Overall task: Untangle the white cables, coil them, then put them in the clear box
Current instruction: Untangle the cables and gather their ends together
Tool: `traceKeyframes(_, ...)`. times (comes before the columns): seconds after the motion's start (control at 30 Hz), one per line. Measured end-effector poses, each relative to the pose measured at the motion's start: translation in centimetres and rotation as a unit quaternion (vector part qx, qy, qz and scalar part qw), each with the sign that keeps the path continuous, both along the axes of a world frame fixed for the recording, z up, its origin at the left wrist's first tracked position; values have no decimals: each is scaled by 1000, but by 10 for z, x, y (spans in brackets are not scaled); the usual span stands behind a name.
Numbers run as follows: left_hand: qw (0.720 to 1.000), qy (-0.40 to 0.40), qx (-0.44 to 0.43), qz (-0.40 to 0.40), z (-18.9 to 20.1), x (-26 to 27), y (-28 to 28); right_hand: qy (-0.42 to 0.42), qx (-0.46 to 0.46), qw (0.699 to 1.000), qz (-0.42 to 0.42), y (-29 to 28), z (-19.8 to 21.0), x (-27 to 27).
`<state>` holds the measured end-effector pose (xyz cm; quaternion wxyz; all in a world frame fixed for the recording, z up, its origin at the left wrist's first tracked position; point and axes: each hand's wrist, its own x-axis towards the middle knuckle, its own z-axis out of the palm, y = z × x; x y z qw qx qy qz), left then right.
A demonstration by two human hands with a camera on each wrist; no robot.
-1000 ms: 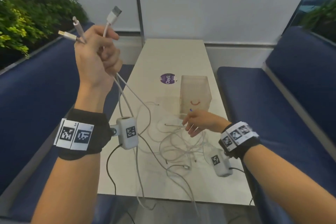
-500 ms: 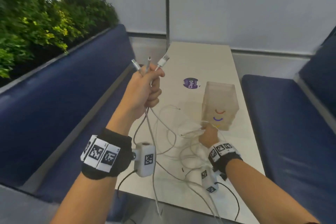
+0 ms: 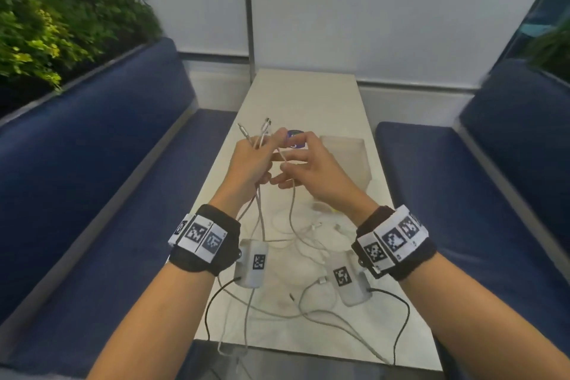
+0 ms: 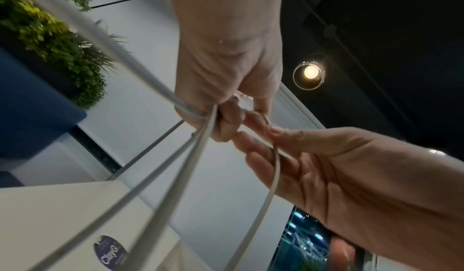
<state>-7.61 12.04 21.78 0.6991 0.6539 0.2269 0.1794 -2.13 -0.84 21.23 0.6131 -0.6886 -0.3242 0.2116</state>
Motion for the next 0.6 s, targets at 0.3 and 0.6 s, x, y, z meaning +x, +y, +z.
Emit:
traceKeyframes(0.3,964,-214,-36,153,47,-8,29,-147,-236,959,56,-61,8,16)
traceKeyframes(0.6,916,-289,-56,272,71,-32,87,-245,-301,889,-244,-134,3,64)
